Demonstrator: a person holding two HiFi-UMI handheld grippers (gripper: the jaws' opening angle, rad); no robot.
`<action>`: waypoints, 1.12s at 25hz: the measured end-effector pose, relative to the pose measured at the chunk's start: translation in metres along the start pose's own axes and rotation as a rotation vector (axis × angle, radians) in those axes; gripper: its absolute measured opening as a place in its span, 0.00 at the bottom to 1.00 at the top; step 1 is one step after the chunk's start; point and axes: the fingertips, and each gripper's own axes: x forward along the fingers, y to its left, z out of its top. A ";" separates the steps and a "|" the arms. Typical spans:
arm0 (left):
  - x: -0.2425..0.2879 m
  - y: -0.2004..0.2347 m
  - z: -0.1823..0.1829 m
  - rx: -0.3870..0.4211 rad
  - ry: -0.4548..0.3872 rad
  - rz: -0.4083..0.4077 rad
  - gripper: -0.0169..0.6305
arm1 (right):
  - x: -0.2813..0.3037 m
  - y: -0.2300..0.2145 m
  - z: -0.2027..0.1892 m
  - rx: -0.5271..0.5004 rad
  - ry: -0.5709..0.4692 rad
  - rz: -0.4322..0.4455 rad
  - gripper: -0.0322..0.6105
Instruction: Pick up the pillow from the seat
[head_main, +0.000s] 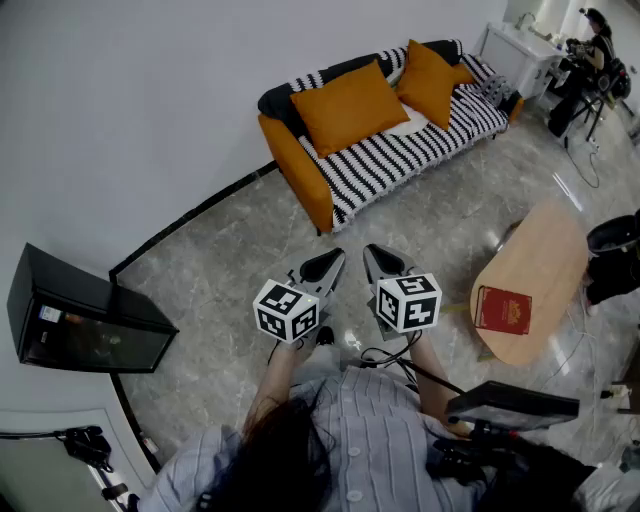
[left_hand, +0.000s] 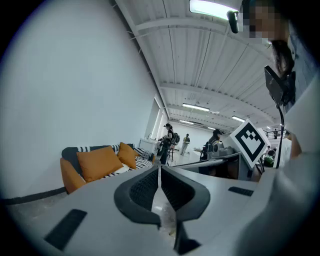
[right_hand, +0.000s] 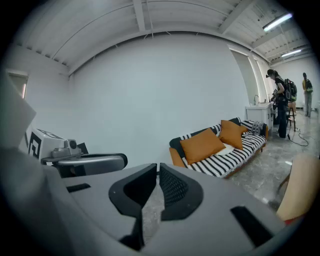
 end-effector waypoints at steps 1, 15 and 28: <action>-0.002 0.006 0.002 -0.009 -0.005 0.001 0.04 | 0.004 0.002 0.001 -0.001 0.002 -0.001 0.10; 0.000 0.090 0.025 0.008 0.010 -0.037 0.04 | 0.071 0.016 0.027 0.069 -0.047 -0.057 0.10; 0.001 0.142 0.007 -0.031 0.075 -0.155 0.04 | 0.113 0.022 0.018 0.129 -0.034 -0.160 0.10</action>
